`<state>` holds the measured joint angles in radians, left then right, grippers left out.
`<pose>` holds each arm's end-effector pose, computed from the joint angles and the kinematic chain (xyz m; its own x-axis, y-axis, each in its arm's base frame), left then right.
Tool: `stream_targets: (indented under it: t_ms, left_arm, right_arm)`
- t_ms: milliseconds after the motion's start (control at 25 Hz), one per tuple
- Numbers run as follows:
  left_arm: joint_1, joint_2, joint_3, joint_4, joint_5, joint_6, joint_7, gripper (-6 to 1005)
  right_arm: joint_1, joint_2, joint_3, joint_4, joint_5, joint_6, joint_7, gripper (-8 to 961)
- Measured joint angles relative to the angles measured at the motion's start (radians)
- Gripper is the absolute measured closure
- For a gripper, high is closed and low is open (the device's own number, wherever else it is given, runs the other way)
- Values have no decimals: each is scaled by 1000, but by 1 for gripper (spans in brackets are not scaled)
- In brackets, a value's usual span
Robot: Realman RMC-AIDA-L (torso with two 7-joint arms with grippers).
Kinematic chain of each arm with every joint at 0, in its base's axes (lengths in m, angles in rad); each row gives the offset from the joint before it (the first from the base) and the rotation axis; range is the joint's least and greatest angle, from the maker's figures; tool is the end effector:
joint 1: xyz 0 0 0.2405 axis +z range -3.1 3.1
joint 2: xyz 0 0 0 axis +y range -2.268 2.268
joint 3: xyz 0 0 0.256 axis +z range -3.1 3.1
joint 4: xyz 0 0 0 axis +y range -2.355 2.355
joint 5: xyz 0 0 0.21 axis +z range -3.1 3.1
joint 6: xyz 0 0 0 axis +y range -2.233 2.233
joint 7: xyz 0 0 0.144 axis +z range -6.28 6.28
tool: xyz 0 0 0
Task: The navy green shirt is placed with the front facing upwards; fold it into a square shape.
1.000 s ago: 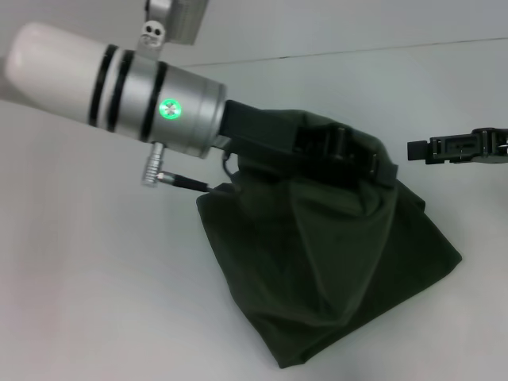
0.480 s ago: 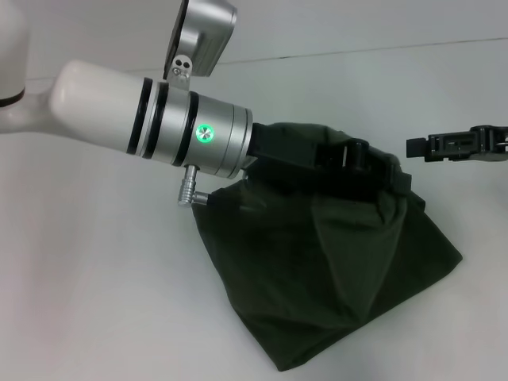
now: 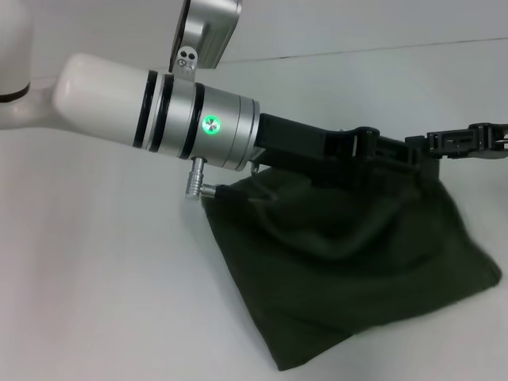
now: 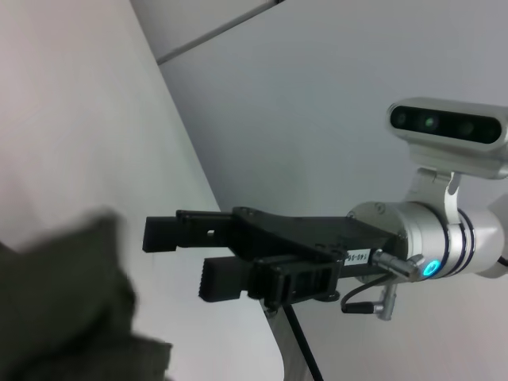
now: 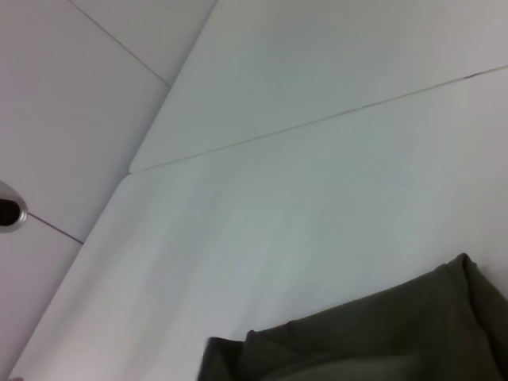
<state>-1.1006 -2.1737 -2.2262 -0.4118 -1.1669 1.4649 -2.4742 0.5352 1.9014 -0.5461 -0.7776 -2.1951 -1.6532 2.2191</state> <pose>-0.0614 0.3654 -0.1011 0.4229 0.9045 0.0555 0.8057 -0.4033 0.4338 0.3013 0.3422 0.0993 0.3204 -0.8337 -0.4498 -0.9314 -0.3637 0.0106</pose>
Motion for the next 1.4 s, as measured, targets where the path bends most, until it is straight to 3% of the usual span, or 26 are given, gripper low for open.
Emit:
stream_targets:
  t_ms: [200,320,400,640,800,1040,1240,1400]
  left_arm:
    - [20,8,-6,-45,-6,13,-2,422]
    - [70,22,6,-132,0,61,-9,358]
    - [110,40,15,-186,5,98,-10,128]
    - [263,120,20,-340,28,200,-67,34]
    - [352,150,-23,-414,34,232,-93,33]
    - [388,179,-127,-451,37,297,-112,33]
    - [401,201,-153,-458,39,305,-123,33]
    - [406,203,-172,-452,40,303,-120,34]
  right_arm:
    - [-5,-1,0,0,0,3,1,193]
    - [-5,-4,0,0,0,4,7,195]
    - [-2,-5,0,0,0,3,13,196]
    - [33,-3,-43,0,-4,4,53,200]
    - [86,13,-105,1,-60,26,94,202]
    - [194,47,-198,8,-181,51,179,205]
    - [238,45,-236,-16,-237,11,195,208]
    - [237,42,-239,-50,-255,-6,218,210]
